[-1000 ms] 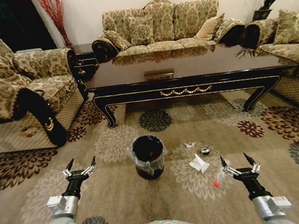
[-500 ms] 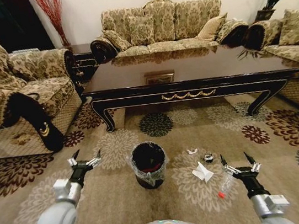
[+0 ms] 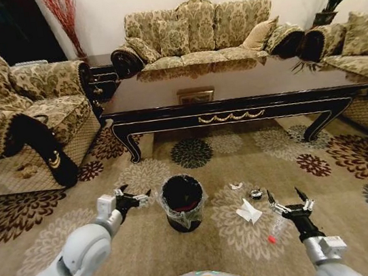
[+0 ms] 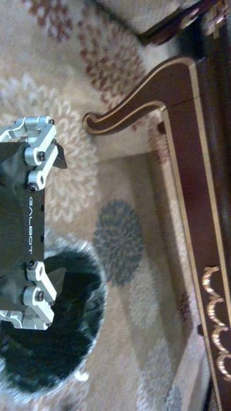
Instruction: Move to the front of the table and pick up the trash from the floor, then place it into the trash bin.
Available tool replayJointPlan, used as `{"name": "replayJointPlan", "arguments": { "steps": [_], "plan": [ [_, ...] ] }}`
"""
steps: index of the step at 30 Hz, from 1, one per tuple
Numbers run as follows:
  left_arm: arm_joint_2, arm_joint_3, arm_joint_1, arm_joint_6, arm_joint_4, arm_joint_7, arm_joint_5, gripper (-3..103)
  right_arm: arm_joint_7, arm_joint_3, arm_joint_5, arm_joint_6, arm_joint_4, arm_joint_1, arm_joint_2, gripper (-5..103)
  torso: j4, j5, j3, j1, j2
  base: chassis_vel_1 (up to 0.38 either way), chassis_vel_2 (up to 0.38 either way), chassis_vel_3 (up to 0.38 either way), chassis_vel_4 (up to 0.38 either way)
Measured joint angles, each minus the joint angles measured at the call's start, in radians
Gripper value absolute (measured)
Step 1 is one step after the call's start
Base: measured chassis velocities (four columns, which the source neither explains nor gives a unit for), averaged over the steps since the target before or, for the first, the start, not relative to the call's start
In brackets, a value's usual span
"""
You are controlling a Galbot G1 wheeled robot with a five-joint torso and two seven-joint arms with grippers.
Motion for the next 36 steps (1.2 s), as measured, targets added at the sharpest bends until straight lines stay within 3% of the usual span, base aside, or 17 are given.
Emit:
{"name": "replayJointPlan", "arguments": {
  "steps": [4, 7, 8, 10, 13, 15, 20, 26, 36],
  "plan": [
    [-0.01, 0.055, -0.059, 0.017, 0.028, -0.033, -0.07, 100, 0.001, -0.003, -0.003, -0.002, 0.003, 0.002, 0.001, 100, 0.0001, 0.0001, 0.0, 0.0, 0.0, 0.0, 0.0, 0.0, 0.0],
    [-0.041, 0.102, -0.152, 0.043, 0.063, -0.08, -0.181, 100, 0.001, -0.005, -0.005, -0.003, 0.009, 0.0, 0.002, 100, 0.0001, -0.0002, 0.0, 0.0, 0.0, 0.0, 0.0, 0.0, 0.0],
    [-0.041, 0.102, -0.152, 0.043, 0.063, -0.08, -0.181, 100, 0.001, -0.005, -0.005, -0.003, 0.009, 0.0, 0.002, 100, 0.0001, -0.0002, 0.0, 0.0, 0.0, 0.0, 0.0, 0.0, 0.0],
    [-0.067, 0.138, -0.233, 0.064, 0.098, -0.12, -0.278, 100, 0.001, -0.006, -0.011, -0.003, 0.012, -0.007, 0.002, 100, -0.0002, -0.0001, 0.0, 0.0, 0.0, 0.0, 0.0, 0.0, 0.0],
    [-0.078, 0.173, -0.29, 0.081, 0.13, -0.145, -0.333, 100, 0.001, -0.004, -0.013, -0.003, 0.014, -0.012, 0.004, 100, -0.0003, 0.0, 0.0, 0.0, 0.0, 0.0, 0.0, 0.0, 0.0],
    [-0.078, 0.19, -0.304, 0.092, 0.144, -0.161, -0.346, 103, 0.001, -0.002, -0.013, -0.002, 0.016, -0.013, 0.004, 100, -0.0001, 0.0001, 0.0, 0.0, 0.0, 0.0, 0.0, 0.0, 0.0],
    [-0.093, 0.208, -0.322, 0.11, 0.19, -0.222, -0.373, 97, 0.002, 0.004, -0.014, -0.002, 0.018, -0.018, 0.006, 100, 0.0001, -0.0001, 0.0, 0.0, 0.0, 0.0, 0.0, 0.0, 0.0],
    [-0.104, 0.231, -0.36, 0.11, 0.227, -0.233, -0.418, 96, 0.002, 0.004, -0.014, -0.001, 0.018, -0.018, 0.004, 100, 0.0001, 0.0, 0.0, 0.0, 0.0, 0.0, 0.0, 0.0, 0.0],
    [-0.181, 0.362, -0.464, 0.108, 0.331, -0.325, -0.505, 98, 0.004, 0.018, -0.011, 0.0, 0.012, -0.022, 0.003, 100, 0.0, -0.0001, 0.0, 0.0, 0.0, 0.0, 0.0, 0.0, 0.0]
  ]
}}
